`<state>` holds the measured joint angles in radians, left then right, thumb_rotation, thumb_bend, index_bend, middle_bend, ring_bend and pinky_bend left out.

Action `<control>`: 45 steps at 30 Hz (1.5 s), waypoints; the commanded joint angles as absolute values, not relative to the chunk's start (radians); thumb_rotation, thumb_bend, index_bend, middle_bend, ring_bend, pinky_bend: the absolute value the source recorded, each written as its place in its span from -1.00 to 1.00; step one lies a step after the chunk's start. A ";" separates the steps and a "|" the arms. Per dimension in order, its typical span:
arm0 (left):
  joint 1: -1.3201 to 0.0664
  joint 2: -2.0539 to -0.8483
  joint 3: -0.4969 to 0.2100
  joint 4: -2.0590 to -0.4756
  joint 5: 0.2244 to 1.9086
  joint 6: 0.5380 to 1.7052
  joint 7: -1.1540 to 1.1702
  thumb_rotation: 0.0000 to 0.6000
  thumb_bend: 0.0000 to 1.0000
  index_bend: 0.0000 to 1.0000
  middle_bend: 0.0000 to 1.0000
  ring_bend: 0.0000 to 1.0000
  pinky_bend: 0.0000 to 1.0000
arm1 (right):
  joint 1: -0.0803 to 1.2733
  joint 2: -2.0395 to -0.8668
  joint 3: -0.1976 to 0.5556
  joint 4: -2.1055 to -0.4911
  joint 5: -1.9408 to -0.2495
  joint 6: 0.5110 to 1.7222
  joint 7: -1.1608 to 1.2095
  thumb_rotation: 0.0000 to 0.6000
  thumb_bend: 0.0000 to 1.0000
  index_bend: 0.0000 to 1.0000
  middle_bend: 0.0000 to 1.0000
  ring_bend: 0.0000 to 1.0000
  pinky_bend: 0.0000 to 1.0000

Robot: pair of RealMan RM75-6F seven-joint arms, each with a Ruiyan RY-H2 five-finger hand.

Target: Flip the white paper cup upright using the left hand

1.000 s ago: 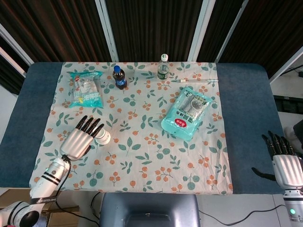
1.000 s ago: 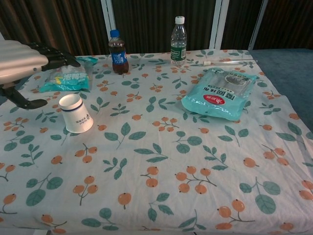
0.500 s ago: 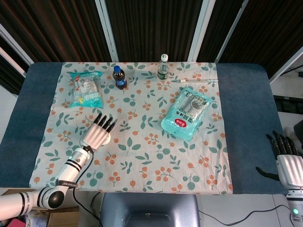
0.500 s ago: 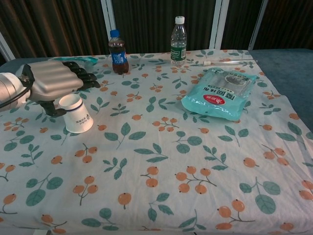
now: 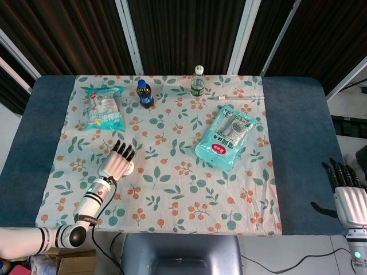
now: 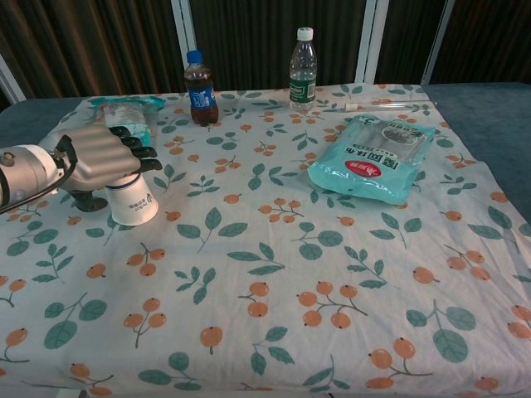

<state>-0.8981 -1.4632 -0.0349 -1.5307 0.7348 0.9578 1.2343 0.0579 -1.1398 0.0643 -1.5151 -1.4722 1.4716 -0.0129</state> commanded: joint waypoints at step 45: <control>-0.680 -1.473 -0.058 -1.137 1.379 0.802 -0.509 1.00 -0.09 -0.74 -0.69 -1.00 -0.78 | 0.079 -1.117 0.052 -1.538 -1.484 1.424 0.022 1.00 -0.82 -1.00 -1.00 -1.00 -1.00</control>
